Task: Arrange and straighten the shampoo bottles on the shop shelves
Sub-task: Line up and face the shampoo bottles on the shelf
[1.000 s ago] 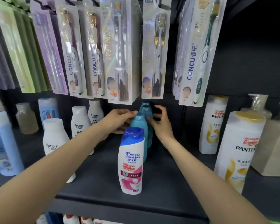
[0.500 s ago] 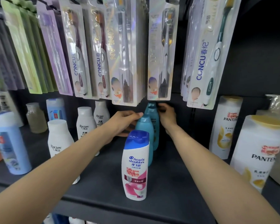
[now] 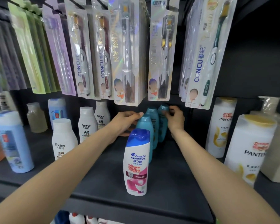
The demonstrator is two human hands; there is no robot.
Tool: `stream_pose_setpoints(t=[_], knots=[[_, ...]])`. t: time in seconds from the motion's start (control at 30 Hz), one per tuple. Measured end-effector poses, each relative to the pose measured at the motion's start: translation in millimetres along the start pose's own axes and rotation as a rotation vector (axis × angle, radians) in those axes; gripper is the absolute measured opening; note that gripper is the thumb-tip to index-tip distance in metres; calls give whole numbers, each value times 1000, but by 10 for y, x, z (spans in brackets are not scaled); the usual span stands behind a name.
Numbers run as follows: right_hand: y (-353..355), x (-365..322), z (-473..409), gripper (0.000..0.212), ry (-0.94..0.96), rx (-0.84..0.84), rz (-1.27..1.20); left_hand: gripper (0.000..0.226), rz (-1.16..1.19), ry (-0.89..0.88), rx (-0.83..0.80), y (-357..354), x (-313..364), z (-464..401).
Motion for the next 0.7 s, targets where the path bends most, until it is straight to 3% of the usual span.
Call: stream_pose_setpoints(t=[0.2,0.4,0.5,0.63,0.7], knots=[[232,-79,271,28,21,62,86,21,37,-22,26,-15,-2,23],[385,-326,691,31,83,-7,186,28,86,-66,97,48,-38,68],[478,-585,970,27,158,-35,212,21,127,-85,118,101,-71,114],[626,-949,1344,25,196,-64,212,5,-93,-211,225,272,-36,313],[683,-1088,1507,24,167,-76,186,10,-230,-331,288,307,60,528]])
Point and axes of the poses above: each hand's wrist, its own z-axis away from the middle knuckle, its own y-axis out of the back of the hand, x = y × z, the point moved 7 cm from there along -z, towards the middle knuckle, and after that the axes turned 5 degrees about -x, right-handed, at the moved point
